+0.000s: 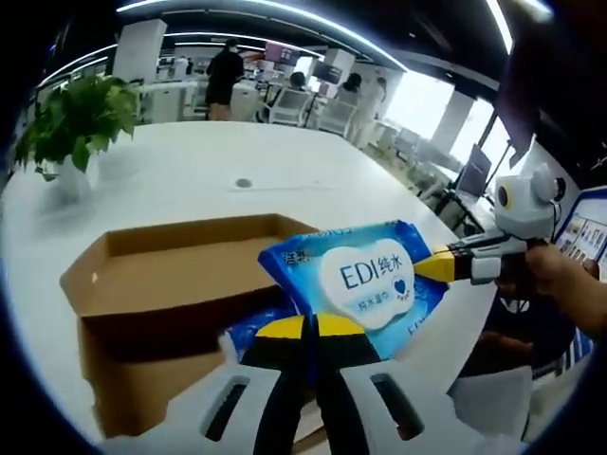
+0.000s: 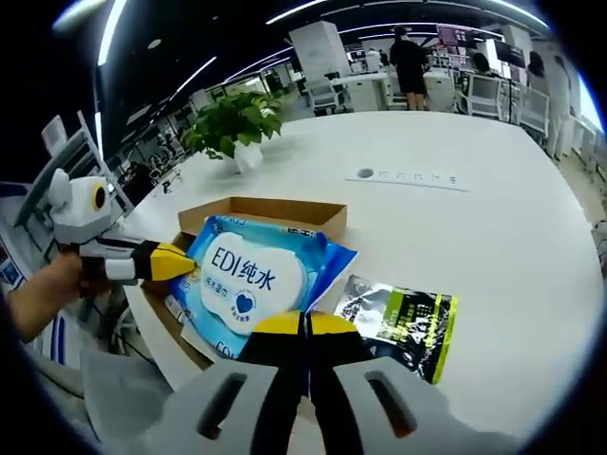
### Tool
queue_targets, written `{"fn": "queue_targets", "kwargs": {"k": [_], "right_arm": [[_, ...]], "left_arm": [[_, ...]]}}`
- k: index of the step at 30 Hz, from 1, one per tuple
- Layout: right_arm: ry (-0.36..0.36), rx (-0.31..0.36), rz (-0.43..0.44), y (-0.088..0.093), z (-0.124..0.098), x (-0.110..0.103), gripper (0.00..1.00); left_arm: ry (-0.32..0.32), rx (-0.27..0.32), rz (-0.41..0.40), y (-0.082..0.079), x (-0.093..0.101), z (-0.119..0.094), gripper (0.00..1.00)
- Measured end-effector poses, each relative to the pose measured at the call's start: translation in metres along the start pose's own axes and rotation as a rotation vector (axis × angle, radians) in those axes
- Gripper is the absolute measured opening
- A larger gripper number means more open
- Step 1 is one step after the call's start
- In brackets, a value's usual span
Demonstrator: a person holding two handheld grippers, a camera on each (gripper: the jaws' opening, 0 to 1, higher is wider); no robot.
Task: Operate the shoe box by opening the lid, removing the specified soft item, and placing it in the target area until the item is outside and the box remains undamaged.
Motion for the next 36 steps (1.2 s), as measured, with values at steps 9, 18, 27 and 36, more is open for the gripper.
{"fn": "queue_targets", "kwargs": {"k": [9, 18, 27, 36], "right_arm": [[0.023, 0.003, 0.022, 0.004, -0.010, 0.020, 0.00], [0.033, 0.001, 0.024, 0.007, -0.021, 0.039, 0.00], [0.051, -0.004, 0.022, 0.010, -0.030, 0.054, 0.00], [0.069, 0.001, 0.037, 0.013, -0.038, 0.070, 0.00]], "left_arm": [[0.012, 0.006, 0.013, -0.007, 0.019, 0.014, 0.00], [0.027, 0.007, 0.024, -0.012, 0.035, 0.026, 0.00], [0.037, 0.005, 0.040, -0.017, 0.051, 0.038, 0.00], [0.052, 0.007, 0.049, -0.023, 0.063, 0.050, 0.00]]}}
Point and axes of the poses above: the point that each gripper's makers call its tool centre point, and the gripper's own axes: z roughly forward along the fingers, x roughly to its right, y roughly out of its underside, the point moved 10 cm from there along -z, roughly backward along the fingers, and after that the axes turned 8 degrees about -x, right-handed, at the moved point
